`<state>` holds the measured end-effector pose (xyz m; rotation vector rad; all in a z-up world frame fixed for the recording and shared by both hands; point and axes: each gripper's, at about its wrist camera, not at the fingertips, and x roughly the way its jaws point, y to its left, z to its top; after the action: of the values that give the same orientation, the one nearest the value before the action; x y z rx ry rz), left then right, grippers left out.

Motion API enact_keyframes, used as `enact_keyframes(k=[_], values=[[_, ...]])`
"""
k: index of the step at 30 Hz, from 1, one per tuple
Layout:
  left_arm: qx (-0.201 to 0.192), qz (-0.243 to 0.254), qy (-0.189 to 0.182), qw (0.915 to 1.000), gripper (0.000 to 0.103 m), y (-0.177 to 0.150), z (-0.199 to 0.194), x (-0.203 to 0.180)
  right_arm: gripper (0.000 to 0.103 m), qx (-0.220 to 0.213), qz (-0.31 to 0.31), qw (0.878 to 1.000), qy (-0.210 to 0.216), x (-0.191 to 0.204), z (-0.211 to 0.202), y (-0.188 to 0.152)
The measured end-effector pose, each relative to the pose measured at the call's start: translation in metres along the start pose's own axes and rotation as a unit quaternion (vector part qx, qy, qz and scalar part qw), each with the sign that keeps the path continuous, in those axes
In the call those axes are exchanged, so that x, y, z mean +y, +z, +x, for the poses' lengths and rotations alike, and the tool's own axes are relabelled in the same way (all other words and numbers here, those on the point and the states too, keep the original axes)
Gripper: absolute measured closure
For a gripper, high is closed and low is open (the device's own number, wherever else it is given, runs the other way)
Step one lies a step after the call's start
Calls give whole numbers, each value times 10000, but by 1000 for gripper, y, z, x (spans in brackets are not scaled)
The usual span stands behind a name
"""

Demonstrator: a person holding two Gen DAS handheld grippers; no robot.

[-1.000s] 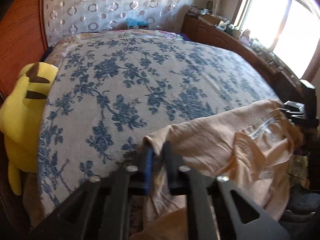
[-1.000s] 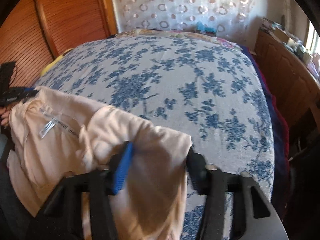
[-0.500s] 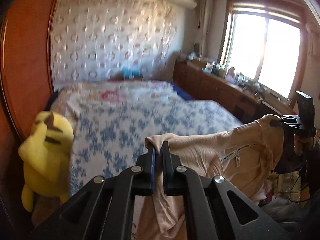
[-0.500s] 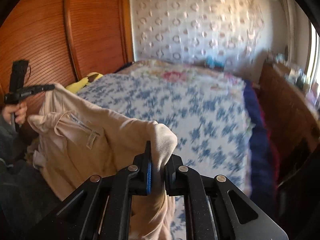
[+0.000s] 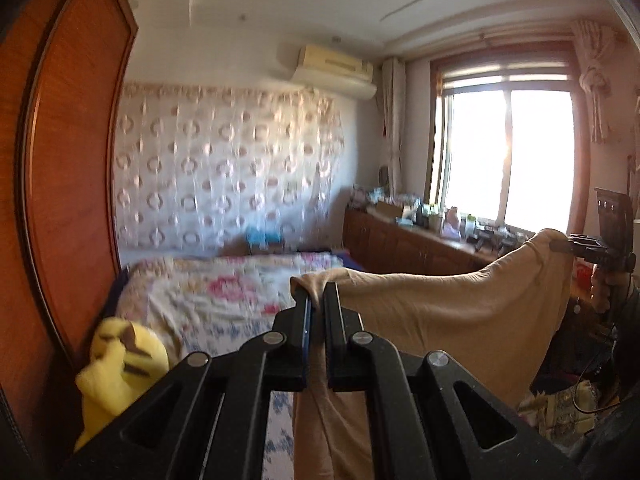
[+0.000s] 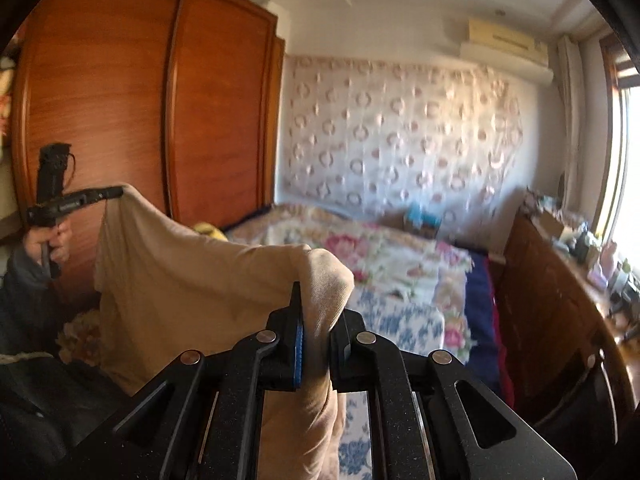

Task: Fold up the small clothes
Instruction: 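Grasp the peach shirt edge with both tools and lift it high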

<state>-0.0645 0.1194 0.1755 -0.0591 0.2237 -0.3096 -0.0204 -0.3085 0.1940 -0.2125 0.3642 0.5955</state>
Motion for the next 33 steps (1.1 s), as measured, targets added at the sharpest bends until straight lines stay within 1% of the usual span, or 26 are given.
enact_keyframes(k=[3, 6, 10, 13, 15, 16, 17, 18, 19, 22, 23, 25, 26, 27, 28, 29, 30, 31, 32, 33], values=[[-244, 148, 67, 9996, 100, 19, -10, 0, 97, -285, -9, 9996, 29, 1, -20, 21], [-496, 235, 117, 9984, 100, 45, -18, 4, 97, -524, -75, 9986, 43, 2, -37, 40], [-721, 276, 166, 9969, 100, 75, -18, 11, 97, -796, -109, 9967, 67, -2, -55, 69], [-802, 378, 364, 9954, 100, 95, -3, 16, 97, -916, -121, 9957, 22, -10, -55, 91], [-732, 433, 540, 9949, 100, 106, 20, 24, 97, -940, -111, 9955, -8, -20, -49, 106], [-650, 427, 662, 9948, 100, 109, 39, 32, 97, -921, -125, 9957, -40, -26, -41, 113], [-573, 421, 731, 9948, 100, 111, 50, 37, 97, -848, -138, 9962, -127, -35, -25, 121], [-429, 408, 830, 9948, 100, 109, 74, 47, 97, -768, -116, 9968, -193, -43, -12, 126], [-328, 405, 912, 9945, 100, 106, 89, 50, 97, -667, -96, 9974, -259, -50, 3, 130], [84, 377, 1116, 9930, 98, 80, 161, 74, 97, -199, -10, 9986, -499, -77, 73, 132], [211, 370, 1169, 9922, 95, 71, 183, 81, 97, -29, 38, 9984, -558, -87, 101, 128], [534, 331, 1236, 9903, 93, 44, 230, 96, 97, 325, 190, 9964, -766, -107, 165, 112], [715, 308, 1236, 9893, 93, 32, 247, 101, 97, 416, 230, 9955, -825, -114, 185, 103], [1030, 275, 1274, 9861, 93, 12, 270, 112, 96, 531, 269, 9941, -905, -121, 214, 90], [1226, 257, 1308, 9835, 92, 0, 280, 111, 95, 681, 334, 9922, -994, -128, 242, 75], [1482, 194, 1295, 9803, 88, -18, 291, 116, 86, 870, 371, 9895, -1089, -133, 265, 60], [1695, 120, 1202, 9781, 86, -34, 298, 118, 77, 1108, 413, 9848, -1273, -139, 285, 44], [1875, 59, 1096, 9761, 84, -47, 302, 116, 57, 1321, 469, 9789, -1484, -142, 303, 27], [1990, 45, 1060, 9742, 82, -58, 302, 114, 53, 1463, 531, 9750, -1583, -146, 313, 14], [2105, 94, 1071, 9717, 81, -73, 299, 111, 53, 1601, 647, 9728, -1542, -150, 321, -1]])
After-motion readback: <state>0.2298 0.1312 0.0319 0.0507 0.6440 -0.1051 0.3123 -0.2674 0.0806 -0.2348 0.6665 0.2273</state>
